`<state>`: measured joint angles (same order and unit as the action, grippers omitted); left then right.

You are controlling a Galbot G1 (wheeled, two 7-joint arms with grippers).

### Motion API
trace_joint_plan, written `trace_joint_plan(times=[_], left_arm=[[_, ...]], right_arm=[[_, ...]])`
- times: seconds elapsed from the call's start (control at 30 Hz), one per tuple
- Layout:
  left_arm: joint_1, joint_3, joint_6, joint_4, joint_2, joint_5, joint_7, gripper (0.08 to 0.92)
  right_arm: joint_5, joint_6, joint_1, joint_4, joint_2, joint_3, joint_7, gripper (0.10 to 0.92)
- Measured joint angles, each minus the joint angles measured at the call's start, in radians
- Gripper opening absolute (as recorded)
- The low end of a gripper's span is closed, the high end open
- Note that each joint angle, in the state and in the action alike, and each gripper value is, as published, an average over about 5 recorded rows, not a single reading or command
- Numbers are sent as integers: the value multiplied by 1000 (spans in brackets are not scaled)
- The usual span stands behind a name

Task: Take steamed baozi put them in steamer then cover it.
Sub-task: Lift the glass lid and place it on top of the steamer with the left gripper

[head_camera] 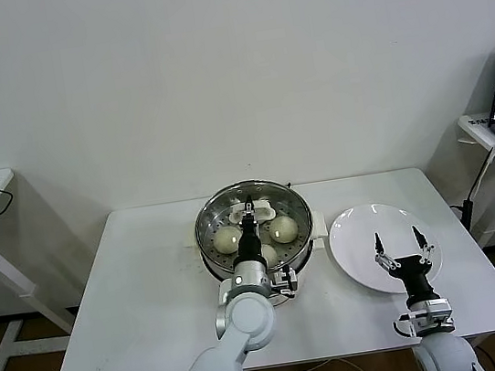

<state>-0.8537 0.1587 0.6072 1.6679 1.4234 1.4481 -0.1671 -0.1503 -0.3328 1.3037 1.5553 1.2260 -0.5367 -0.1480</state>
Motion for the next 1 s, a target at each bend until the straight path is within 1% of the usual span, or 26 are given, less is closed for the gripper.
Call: trace_joint_plan(times=[1.0], left_arm=[[-8, -5, -17, 11, 2, 0, -4, 191]], right_arm=[[7, -8, -2, -6, 4, 3, 2, 823]])
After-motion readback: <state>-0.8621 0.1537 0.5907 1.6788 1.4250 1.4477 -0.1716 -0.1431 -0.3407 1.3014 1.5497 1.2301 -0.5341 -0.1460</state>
